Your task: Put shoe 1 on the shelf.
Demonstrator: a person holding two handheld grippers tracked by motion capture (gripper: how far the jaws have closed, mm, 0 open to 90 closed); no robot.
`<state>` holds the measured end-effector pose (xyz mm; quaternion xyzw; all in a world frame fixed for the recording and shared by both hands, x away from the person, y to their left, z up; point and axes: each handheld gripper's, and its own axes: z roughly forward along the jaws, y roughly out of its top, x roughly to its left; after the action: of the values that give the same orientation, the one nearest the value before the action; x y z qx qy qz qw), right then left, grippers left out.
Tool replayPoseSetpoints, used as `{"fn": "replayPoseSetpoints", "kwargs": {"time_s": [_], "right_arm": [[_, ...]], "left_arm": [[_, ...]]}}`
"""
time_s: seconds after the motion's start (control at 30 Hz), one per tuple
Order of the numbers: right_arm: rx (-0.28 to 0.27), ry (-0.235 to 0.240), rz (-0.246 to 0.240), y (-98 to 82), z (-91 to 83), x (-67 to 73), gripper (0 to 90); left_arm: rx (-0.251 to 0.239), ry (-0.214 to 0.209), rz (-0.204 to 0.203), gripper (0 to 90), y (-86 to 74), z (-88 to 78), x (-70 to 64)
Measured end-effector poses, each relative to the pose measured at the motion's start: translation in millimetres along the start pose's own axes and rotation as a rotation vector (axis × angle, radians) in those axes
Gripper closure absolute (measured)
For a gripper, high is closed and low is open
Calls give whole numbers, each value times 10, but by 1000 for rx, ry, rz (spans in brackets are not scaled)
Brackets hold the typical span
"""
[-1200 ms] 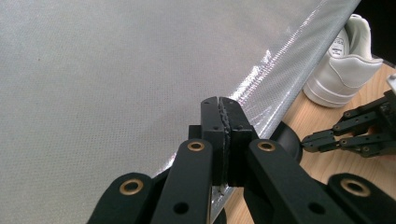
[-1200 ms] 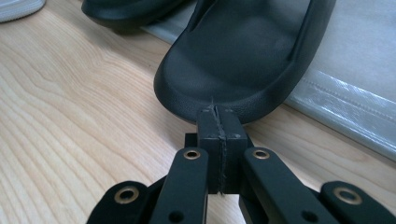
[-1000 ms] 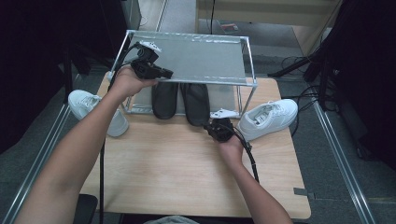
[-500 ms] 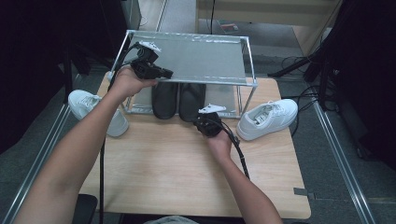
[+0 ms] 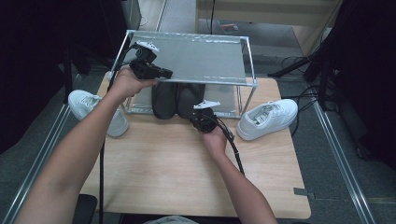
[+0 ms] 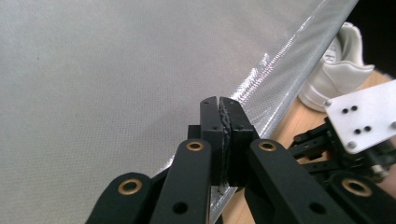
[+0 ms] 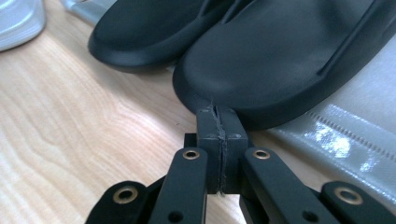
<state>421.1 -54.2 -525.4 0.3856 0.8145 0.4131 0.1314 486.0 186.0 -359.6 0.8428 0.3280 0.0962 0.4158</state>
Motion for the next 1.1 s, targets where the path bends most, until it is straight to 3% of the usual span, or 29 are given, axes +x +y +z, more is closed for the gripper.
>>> {"fn": "replayPoseSetpoints", "kwargs": {"time_s": [0.23, 0.3, 0.4, 0.47, 0.53, 0.7, 0.9, 1.1], "right_arm": [[-20, 56, -7, -45, -163, 6, 857], [-39, 96, 5, -55, -229, 11, 839], [-54, 146, 2, -67, -351, 28, 805], [-61, 171, -14, -80, -442, 35, 778], [-72, 178, -24, -107, -550, 30, 752], [-95, 184, -27, -171, -745, -21, 689], [-91, 223, -27, -233, -902, -58, 715], [-102, 177, -19, -295, -1080, -62, 674]], "left_arm": [[-10, 1, 4, 840, -4, -17, 18], [-7, -2, -3, 808, 3, -40, 10], [-13, -19, -24, 688, 21, -123, -40], [-28, -32, -3, 632, 32, -216, -103], [-36, -28, 17, 595, 35, -305, -166], [-26, -32, 12, 537, 0, -419, -246], [-21, -61, 13, 508, -115, -441, -346], [-19, -70, 27, 474, -241, -449, -456]]}}
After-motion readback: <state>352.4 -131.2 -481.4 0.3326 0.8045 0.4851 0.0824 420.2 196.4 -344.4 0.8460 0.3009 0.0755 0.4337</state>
